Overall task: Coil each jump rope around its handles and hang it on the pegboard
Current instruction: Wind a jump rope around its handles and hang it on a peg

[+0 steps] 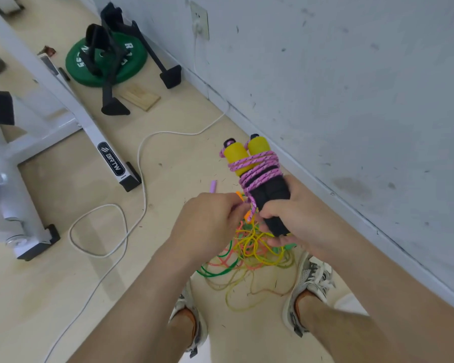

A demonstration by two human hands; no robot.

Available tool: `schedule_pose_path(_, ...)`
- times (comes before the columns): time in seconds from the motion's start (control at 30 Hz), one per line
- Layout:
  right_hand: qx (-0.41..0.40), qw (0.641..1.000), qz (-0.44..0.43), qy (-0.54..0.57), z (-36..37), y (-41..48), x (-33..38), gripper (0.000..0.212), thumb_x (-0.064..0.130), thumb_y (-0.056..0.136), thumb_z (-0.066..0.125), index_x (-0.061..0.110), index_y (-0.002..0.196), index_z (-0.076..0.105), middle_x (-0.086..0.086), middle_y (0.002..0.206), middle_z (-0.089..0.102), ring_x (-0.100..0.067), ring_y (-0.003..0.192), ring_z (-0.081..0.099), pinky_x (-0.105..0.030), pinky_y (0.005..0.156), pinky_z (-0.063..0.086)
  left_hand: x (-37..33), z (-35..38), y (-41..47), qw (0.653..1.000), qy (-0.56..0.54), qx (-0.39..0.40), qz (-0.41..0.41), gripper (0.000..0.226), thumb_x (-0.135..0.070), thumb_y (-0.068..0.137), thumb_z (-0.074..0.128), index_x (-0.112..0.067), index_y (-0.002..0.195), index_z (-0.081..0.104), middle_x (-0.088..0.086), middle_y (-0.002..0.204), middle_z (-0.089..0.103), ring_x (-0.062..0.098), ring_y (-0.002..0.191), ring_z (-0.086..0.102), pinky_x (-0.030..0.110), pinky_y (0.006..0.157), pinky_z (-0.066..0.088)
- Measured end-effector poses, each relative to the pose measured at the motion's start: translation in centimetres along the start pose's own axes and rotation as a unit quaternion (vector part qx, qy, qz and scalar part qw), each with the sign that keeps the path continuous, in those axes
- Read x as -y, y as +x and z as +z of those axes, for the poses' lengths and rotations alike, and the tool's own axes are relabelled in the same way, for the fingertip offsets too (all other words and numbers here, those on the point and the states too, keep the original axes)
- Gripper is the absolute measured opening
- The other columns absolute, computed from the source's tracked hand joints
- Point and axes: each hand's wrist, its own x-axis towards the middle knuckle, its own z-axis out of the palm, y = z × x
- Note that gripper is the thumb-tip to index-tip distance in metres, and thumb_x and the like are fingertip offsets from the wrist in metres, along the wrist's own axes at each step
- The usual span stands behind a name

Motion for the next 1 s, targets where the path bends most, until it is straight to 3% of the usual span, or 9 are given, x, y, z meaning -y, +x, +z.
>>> schedule_pose_path(0.1,-0.073,0.978,-0.057,-0.186,0.3,0.5,-0.5,0.040,0.009,0.079,0.062,0.020,0.113,0.044,-0.008,0.089,0.061,-0.029,0.074,0.065,-0.049,0.063,0.060,-0.5,-0.2,0.1,0.999,0.008,0.030,-0.013,0.046,-0.048,0.099,0.033,-0.018,0.072,0.055,0.004,0.064,0.060,0.031,0.070,0.057,0.038,0.061,0.042)
schedule_pose_path(0.2,-0.104,0.913,-0.113,-0.377,0.6,0.4,-0.9,0.033,0.019,0.083,0.059,0.017,0.107,0.035,0.000,0.077,0.050,-0.029,0.071,0.056,-0.039,0.058,0.046,-0.8,-0.5,0.0,0.999,-0.016,0.041,-0.014,0.049,-0.049,0.098,0.038,-0.014,0.064,0.049,0.003,0.055,0.049,0.028,0.063,0.050,0.036,0.055,0.035)
schedule_pose_path(0.37,-0.079,0.839,-0.109,-0.528,1.1,0.1,-1.8,0.035,0.017,0.086,0.056,0.018,0.097,0.023,-0.002,0.083,0.044,-0.030,0.071,0.045,-0.034,0.060,0.036,-1.5,-0.8,-0.6,0.996,0.046,0.063,0.049,0.028,-0.042,0.094,0.049,-0.019,0.083,0.061,-0.002,0.069,0.055,0.020,0.069,0.047,0.033,0.058,0.029)
schedule_pose_path(0.5,-0.036,0.830,-0.120,-0.543,1.1,-0.1,-2.0,0.046,0.044,0.083,0.062,0.023,0.098,0.024,-0.002,0.104,0.050,-0.027,0.078,0.052,-0.034,0.059,0.038,-1.6,-0.7,-0.5,0.997,0.041,0.055,0.021,0.035,-0.046,0.096,0.044,-0.020,0.076,0.056,-0.002,0.062,0.048,0.020,0.067,0.047,0.034,0.055,0.026)
schedule_pose_path(0.6,-0.034,0.838,-0.138,-0.527,1.0,-0.1,-2.0,0.053,0.066,0.076,0.058,0.025,0.097,0.032,0.004,0.099,0.053,-0.025,0.084,0.060,-0.035,0.063,0.046,-1.7,-0.5,-0.5,0.998,-0.026,0.061,-0.008,0.043,-0.047,0.095,0.046,-0.015,0.066,0.054,0.003,0.055,0.048,0.020,0.058,0.046,0.034,0.051,0.027)
schedule_pose_path(0.7,-0.067,0.837,-0.181,-0.512,1.3,0.0,-2.0,0.041,0.058,0.085,0.053,0.025,0.098,0.033,0.004,0.092,0.056,-0.027,0.081,0.060,-0.037,0.063,0.049,-2.0,-0.9,-0.3,0.979,-0.180,0.076,-0.061,0.049,-0.040,0.091,0.056,-0.003,0.059,0.054,0.012,0.051,0.051,0.017,0.047,0.040,0.035,0.050,0.033)
schedule_pose_path(0.83,-0.066,0.845,-0.179,-0.499,0.9,0.4,-1.9,0.034,0.059,0.084,0.051,0.029,0.098,0.041,0.006,0.089,0.060,-0.026,0.082,0.060,-0.038,0.066,0.050,-1.3,-2.7,-0.2,0.913,-0.375,0.115,-0.109,0.047,-0.032,0.084,0.072,-0.003,0.054,0.049,0.003,0.045,0.039,0.013,0.044,0.032,0.023,0.047,0.027)
schedule_pose_path(0.93,0.024,0.843,-0.131,-0.521,0.3,0.4,-1.5,0.027,0.053,0.081,0.055,0.034,0.099,0.050,0.008,0.091,0.059,-0.021,0.087,0.058,-0.034,0.068,0.047,-0.1,-3.7,-0.1,0.930,-0.349,0.080,-0.089,0.055,-0.039,0.069,0.083,0.006,0.063,0.052,0.018,0.053,0.038,0.017,0.051,0.034,0.029,0.050,0.029)
schedule_pose_path(1.0,0.107,0.849,-0.097,-0.508,0.0,0.1,-1.1,0.015,0.045,0.078,0.062,0.034,0.086,0.055,0.006,0.084,0.060,-0.022,0.081,0.060,-0.035,0.064,0.046,0.5,-3.9,-0.2,0.963,-0.258,0.021,-0.077,0.055,-0.050,0.058,0.084,-0.002,0.060,0.058,0.016,0.051,0.044,0.014,0.049,0.033,0.029,0.050,0.028)
